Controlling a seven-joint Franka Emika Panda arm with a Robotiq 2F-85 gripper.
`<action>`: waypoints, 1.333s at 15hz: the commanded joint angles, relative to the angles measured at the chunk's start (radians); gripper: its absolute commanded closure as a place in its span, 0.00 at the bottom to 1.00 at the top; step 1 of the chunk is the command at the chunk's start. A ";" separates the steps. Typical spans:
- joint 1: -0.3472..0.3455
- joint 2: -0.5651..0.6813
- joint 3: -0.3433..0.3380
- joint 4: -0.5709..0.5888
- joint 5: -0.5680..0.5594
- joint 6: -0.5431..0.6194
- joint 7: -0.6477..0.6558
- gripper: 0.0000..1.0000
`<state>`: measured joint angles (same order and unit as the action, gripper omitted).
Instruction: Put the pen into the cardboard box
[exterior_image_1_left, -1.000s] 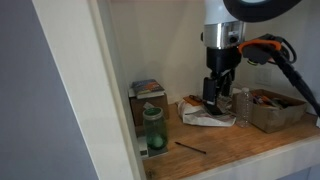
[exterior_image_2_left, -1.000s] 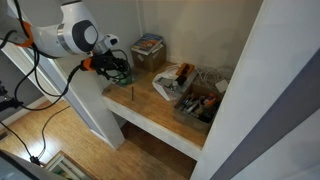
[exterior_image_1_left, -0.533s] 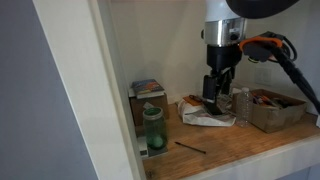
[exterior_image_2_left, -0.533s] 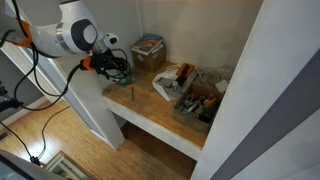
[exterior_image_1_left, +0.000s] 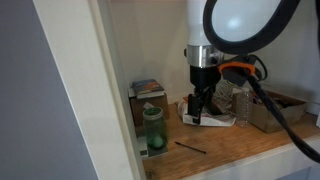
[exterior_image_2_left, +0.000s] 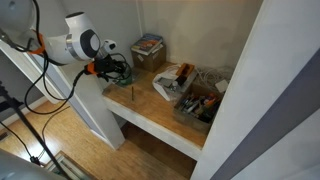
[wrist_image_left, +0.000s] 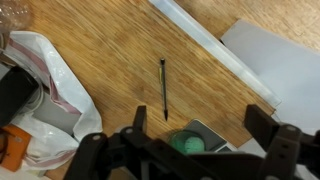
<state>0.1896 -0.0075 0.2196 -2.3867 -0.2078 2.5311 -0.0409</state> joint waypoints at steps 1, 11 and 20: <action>0.010 0.133 -0.005 0.083 -0.047 0.041 0.006 0.00; 0.013 0.378 -0.023 0.214 -0.031 0.148 -0.066 0.00; -0.031 0.504 -0.016 0.309 0.009 0.165 -0.202 0.00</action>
<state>0.1731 0.4480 0.1969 -2.1270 -0.2207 2.6836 -0.1900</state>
